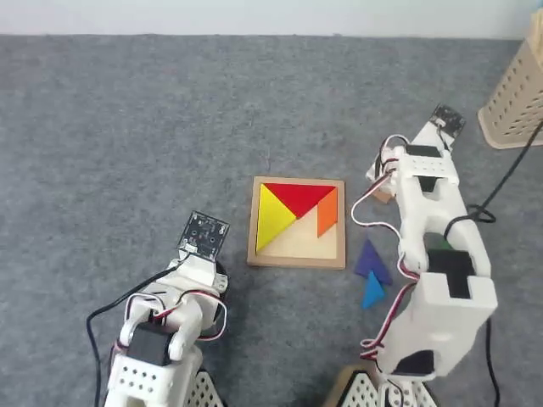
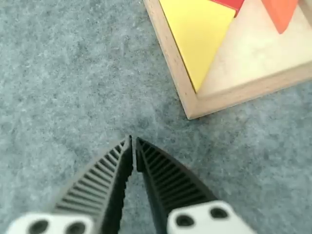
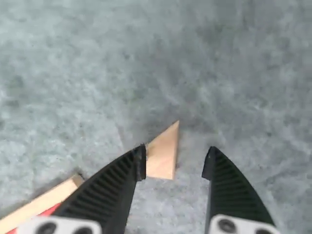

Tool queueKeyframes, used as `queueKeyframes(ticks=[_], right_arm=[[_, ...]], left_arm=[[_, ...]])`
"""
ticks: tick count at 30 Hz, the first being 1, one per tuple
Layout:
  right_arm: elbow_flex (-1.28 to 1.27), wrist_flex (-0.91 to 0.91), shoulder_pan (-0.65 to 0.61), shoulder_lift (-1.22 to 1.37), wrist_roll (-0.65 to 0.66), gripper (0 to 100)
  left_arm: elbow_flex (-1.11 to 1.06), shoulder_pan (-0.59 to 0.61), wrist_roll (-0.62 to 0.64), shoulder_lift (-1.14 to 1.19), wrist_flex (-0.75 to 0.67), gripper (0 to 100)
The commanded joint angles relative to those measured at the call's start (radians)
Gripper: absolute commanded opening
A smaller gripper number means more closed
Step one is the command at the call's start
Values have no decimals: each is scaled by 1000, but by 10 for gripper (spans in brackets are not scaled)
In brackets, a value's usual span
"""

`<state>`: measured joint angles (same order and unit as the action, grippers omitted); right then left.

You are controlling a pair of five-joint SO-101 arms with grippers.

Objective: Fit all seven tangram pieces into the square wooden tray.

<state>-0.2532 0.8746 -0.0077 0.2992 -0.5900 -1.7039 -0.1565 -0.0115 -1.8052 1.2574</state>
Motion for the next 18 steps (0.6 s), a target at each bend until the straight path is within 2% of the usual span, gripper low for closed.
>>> queueKeyframes(ticks=[1, 6, 14, 18], right_arm=[[63, 21, 18, 4, 6, 205], [107, 24, 15, 84, 68, 205], [265, 194, 18, 182, 69, 204], [272, 202, 22, 179, 69, 123]], left_arm=[[19, -3, 6, -20, 6, 12], [19, -3, 6, -20, 6, 12], [19, -3, 6, -20, 6, 12], [19, -3, 6, -20, 6, 12]])
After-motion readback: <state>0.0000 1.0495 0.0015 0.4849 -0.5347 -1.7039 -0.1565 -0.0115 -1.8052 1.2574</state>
